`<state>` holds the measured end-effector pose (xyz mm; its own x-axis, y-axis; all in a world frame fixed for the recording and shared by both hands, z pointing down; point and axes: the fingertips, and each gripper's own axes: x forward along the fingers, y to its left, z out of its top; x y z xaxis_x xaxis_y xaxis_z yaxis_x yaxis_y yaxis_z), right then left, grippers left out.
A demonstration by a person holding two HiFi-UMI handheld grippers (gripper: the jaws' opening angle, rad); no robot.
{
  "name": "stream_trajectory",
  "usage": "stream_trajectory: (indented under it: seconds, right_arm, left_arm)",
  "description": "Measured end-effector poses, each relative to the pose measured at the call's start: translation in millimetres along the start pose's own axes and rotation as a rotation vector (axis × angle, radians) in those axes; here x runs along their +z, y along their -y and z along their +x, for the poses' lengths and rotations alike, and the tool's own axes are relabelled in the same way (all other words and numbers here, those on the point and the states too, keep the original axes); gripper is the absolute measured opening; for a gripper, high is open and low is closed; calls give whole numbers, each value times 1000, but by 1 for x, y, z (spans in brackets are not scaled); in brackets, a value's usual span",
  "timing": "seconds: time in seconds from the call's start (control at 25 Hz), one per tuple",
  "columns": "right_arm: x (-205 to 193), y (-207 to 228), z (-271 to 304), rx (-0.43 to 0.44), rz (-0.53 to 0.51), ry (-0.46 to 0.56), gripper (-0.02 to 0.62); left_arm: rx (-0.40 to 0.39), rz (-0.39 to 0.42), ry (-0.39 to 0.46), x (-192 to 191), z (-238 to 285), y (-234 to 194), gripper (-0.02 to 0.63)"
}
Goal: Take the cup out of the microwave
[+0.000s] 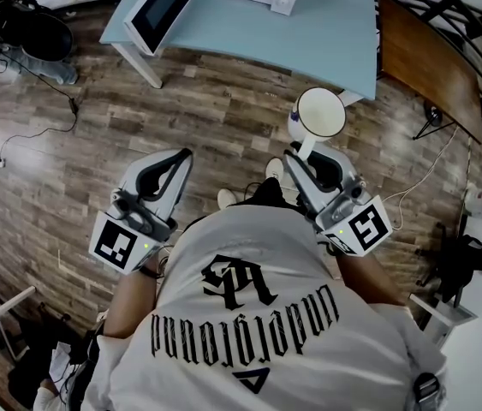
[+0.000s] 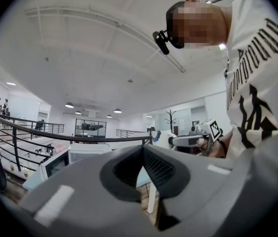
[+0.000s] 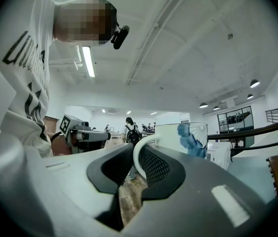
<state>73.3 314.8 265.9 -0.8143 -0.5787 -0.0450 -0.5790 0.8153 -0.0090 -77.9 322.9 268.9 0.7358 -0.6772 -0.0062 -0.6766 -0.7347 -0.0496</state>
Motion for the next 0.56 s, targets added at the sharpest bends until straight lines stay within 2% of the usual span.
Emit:
stream_trajectory:
  seconds: [0.2,0.36,0.56]
  right_arm:
    - [1,13,-1,3,-2,0,54]
    - [1,25,-5,3,2,-3,54]
    - [2,42,-6,9,1,-4,54]
  left_arm:
    - [2,-10,-1,-1,13,0,51]
    - [7,-69,-24,1,28,4,50]
    - [2,-66,-19,3,48,3,51]
